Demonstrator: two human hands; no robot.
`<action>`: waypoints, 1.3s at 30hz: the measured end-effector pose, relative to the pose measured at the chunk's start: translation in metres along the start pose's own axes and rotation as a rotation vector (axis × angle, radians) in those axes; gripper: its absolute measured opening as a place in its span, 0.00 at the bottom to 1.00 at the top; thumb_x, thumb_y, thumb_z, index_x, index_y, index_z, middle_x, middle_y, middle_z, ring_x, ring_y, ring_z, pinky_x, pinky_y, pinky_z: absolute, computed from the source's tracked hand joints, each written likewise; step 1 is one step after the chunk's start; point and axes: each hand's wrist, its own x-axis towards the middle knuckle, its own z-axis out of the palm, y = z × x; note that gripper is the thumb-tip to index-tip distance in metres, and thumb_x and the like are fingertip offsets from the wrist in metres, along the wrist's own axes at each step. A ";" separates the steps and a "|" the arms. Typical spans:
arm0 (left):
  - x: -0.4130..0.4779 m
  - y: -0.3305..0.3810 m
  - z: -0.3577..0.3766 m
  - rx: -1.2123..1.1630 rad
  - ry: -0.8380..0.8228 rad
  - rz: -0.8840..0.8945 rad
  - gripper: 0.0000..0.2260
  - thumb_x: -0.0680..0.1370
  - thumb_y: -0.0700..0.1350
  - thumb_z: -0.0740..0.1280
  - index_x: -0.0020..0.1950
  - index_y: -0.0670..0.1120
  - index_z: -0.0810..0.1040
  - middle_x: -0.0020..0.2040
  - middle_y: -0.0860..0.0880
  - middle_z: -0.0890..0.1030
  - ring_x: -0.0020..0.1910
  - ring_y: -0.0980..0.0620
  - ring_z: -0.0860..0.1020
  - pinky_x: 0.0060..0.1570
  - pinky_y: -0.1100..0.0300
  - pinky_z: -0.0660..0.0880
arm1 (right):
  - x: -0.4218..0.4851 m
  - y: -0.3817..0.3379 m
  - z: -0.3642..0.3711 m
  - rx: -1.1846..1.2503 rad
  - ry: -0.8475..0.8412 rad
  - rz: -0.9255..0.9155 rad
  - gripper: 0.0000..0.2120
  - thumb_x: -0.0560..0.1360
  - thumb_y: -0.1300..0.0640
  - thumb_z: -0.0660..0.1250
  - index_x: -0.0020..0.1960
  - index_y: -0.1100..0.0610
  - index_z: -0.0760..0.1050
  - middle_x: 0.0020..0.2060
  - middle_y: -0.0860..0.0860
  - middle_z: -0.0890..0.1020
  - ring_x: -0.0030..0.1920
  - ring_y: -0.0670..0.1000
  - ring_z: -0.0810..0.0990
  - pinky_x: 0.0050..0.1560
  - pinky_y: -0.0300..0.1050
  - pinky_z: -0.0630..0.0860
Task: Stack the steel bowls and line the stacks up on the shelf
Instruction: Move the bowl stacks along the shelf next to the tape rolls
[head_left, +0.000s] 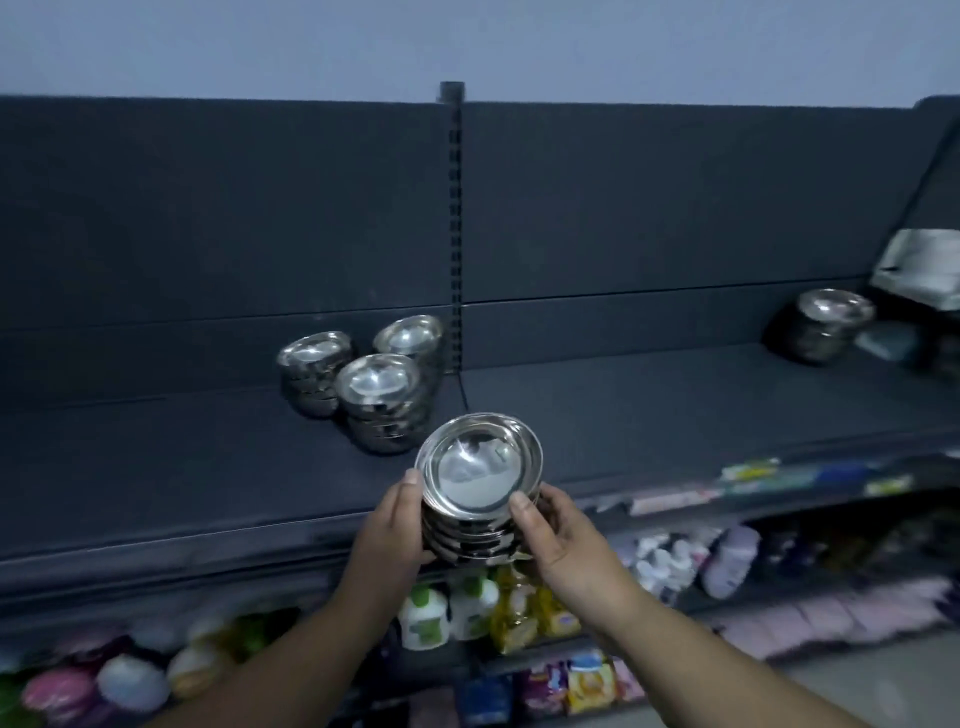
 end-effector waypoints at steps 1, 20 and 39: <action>-0.006 0.001 0.023 -0.027 -0.039 -0.010 0.19 0.79 0.62 0.52 0.59 0.55 0.76 0.58 0.49 0.81 0.56 0.49 0.80 0.43 0.59 0.81 | -0.012 0.006 -0.022 0.009 0.033 0.013 0.47 0.58 0.21 0.65 0.70 0.45 0.66 0.63 0.44 0.78 0.62 0.43 0.77 0.67 0.49 0.72; 0.020 0.016 0.330 0.030 -0.688 -0.034 0.22 0.76 0.63 0.60 0.68 0.57 0.70 0.62 0.53 0.79 0.54 0.53 0.81 0.54 0.55 0.79 | -0.051 0.065 -0.293 0.234 0.506 0.109 0.17 0.73 0.41 0.65 0.57 0.48 0.75 0.50 0.47 0.85 0.51 0.46 0.84 0.48 0.41 0.79; 0.254 0.066 0.510 -0.092 -0.529 -0.074 0.09 0.77 0.55 0.64 0.56 0.58 0.78 0.55 0.51 0.84 0.55 0.49 0.82 0.54 0.49 0.79 | 0.218 0.062 -0.481 0.118 0.438 0.143 0.50 0.55 0.21 0.67 0.71 0.44 0.66 0.62 0.43 0.79 0.62 0.45 0.78 0.69 0.51 0.70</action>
